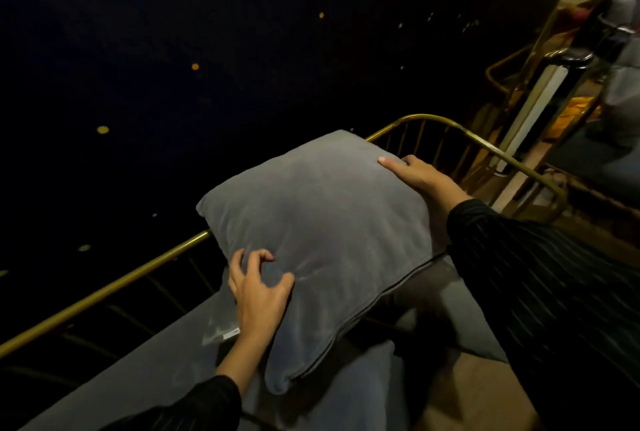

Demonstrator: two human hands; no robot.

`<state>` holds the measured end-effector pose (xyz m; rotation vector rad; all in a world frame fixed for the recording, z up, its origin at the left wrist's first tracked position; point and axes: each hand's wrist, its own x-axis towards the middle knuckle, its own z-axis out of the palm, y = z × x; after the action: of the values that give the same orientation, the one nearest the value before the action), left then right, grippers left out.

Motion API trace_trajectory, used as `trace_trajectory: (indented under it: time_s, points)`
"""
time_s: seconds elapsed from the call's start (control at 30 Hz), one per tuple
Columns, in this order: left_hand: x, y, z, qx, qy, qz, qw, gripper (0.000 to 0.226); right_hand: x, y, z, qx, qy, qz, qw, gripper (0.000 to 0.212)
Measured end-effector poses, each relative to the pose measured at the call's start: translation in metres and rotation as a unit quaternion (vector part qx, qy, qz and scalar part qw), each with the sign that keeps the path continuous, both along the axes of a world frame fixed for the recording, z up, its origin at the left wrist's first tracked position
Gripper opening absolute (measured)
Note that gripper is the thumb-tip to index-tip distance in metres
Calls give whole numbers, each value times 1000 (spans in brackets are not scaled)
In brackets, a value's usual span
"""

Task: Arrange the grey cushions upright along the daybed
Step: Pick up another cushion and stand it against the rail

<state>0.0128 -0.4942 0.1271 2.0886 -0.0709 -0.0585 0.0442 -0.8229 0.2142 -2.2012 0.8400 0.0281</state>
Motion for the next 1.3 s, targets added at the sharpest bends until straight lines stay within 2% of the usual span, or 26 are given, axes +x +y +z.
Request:
trace_trajectory:
  time_s: [0.1, 0.13, 0.17, 0.2, 0.23, 0.3, 0.37, 0.4, 0.5, 0.57, 0.67, 0.8, 0.87, 0.97, 1.03, 1.1, 1.17, 1.27, 1.3]
  points:
    - [9, 8, 5, -96, 45, 72, 992, 35, -8, 1, -12, 34, 9, 27, 999, 107]
    - [21, 13, 7, -146, 92, 115, 978, 46, -12, -2, -16, 41, 16, 31, 999, 110]
    - [37, 22, 7, -205, 155, 139, 956, 67, -18, -4, -17, 52, 30, 34, 998, 112]
    - [52, 31, 3, -271, 234, 136, 924, 87, -23, -9, -17, 64, 57, 41, 995, 111]
    - [62, 39, 1, -316, 302, 104, 893, 96, -28, -10, -12, 74, 91, 56, 991, 105]
    - [67, 49, -3, -328, 348, 34, 877, 88, -36, -8, -2, 114, 141, 72, 981, 96]
    - [59, 46, -2, -323, 342, 24, 882, 80, -43, 2, -4, 184, 116, 24, 976, 114]
    - [56, 45, -5, -334, 341, 28, 878, 82, -47, 11, -9, 214, 81, -22, 973, 124]
    - [47, 48, 1, -367, 319, 43, 873, 86, -59, 43, -13, 207, -11, -97, 973, 133]
    - [42, 56, 4, -375, 302, 53, 875, 71, -63, 56, -2, 183, -48, -82, 978, 126]
    - [34, 74, 11, -414, 301, 46, 858, 49, -64, 72, 19, 157, -117, -67, 978, 108]
    - [38, 129, 26, -448, 279, 56, 847, 55, -56, 117, 49, 147, -162, -12, 976, 104]
    - [41, 171, 42, -448, 265, 66, 851, 55, -49, 153, 58, 168, -185, 34, 968, 90]
    - [40, 253, 64, -429, 221, 96, 870, 57, -40, 226, 59, 189, -216, 100, 953, 66]
    - [31, 316, 77, -400, 203, 104, 888, 61, -36, 281, 50, 209, -211, 133, 946, 59]
    - [17, 381, 86, -349, 216, 101, 906, 54, -33, 337, 36, 237, -187, 167, 939, 54]
    - [0, 445, 91, -311, 229, 118, 915, 44, -32, 393, 17, 272, -156, 193, 930, 62]
    - [-26, 537, 88, -267, 218, 158, 925, 47, -31, 479, -14, 324, -110, 199, 918, 110]
    - [-34, 563, 85, -255, 208, 166, 930, 47, -30, 506, -25, 343, -96, 199, 913, 113]
